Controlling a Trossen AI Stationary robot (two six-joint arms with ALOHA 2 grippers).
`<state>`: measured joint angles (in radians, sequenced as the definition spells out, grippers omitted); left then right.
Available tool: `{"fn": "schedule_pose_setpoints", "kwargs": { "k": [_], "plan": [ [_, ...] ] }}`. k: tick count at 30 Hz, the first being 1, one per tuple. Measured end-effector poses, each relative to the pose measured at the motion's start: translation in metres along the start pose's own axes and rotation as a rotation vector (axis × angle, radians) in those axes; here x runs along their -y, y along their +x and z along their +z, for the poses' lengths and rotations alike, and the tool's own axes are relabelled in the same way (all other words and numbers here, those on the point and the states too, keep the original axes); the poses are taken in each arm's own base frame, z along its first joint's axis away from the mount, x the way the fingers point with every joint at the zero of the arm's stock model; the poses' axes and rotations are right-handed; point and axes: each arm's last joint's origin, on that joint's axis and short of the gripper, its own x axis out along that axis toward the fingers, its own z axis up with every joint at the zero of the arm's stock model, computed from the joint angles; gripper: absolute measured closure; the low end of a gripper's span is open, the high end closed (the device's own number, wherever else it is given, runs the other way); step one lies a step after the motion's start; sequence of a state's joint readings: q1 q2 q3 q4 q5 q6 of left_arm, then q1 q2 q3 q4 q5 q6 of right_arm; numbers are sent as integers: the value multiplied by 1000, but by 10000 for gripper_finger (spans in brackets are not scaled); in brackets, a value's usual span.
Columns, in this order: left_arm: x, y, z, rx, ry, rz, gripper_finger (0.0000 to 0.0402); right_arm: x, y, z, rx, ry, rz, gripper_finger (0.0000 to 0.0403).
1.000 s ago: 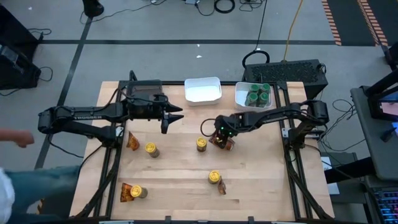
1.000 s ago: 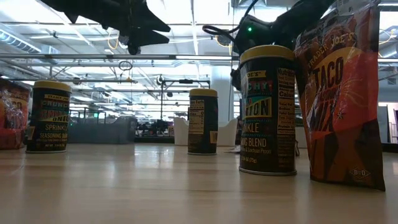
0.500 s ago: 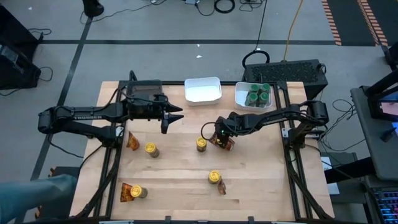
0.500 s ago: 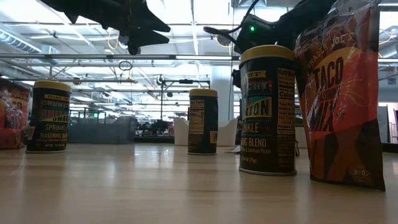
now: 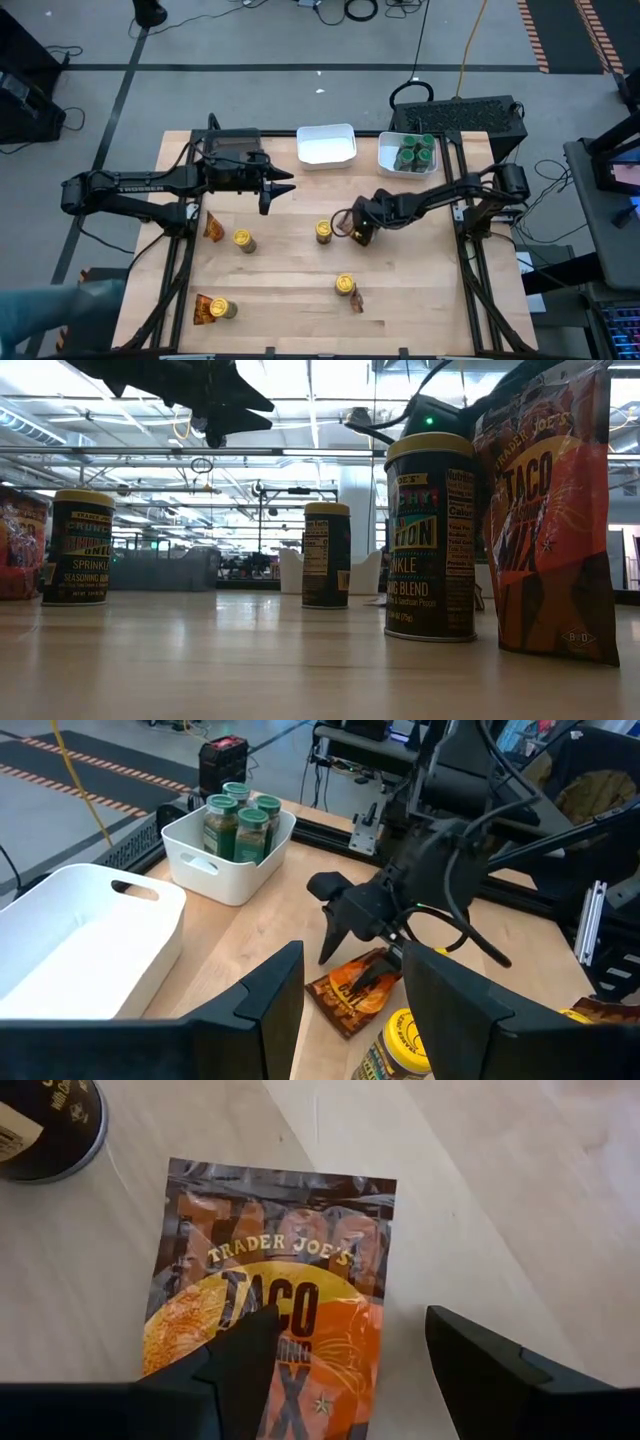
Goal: Sort spices by type
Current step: Put the top right orange seasoning bag into the left white bin
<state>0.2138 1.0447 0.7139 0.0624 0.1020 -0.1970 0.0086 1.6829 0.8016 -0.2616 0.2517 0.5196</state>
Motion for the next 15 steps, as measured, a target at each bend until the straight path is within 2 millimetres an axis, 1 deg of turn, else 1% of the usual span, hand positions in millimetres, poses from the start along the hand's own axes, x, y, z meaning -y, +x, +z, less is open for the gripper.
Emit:
{"fn": "schedule_pose_setpoints", "kwargs": {
  "k": [4,7,11,15],
  "plan": [
    [0,0,0,0,-1,0,228,-4,0,-6,15,0,-19,173],
    [0,0,0,0,-3,0,228,-6,-1,-8,27,-3,-40,201],
    [0,0,0,0,-4,2,228,-7,-1,-9,25,5,-39,269],
    [0,0,0,2,-3,7,228,-8,-2,-9,24,2,-33,357]
  ]
}}
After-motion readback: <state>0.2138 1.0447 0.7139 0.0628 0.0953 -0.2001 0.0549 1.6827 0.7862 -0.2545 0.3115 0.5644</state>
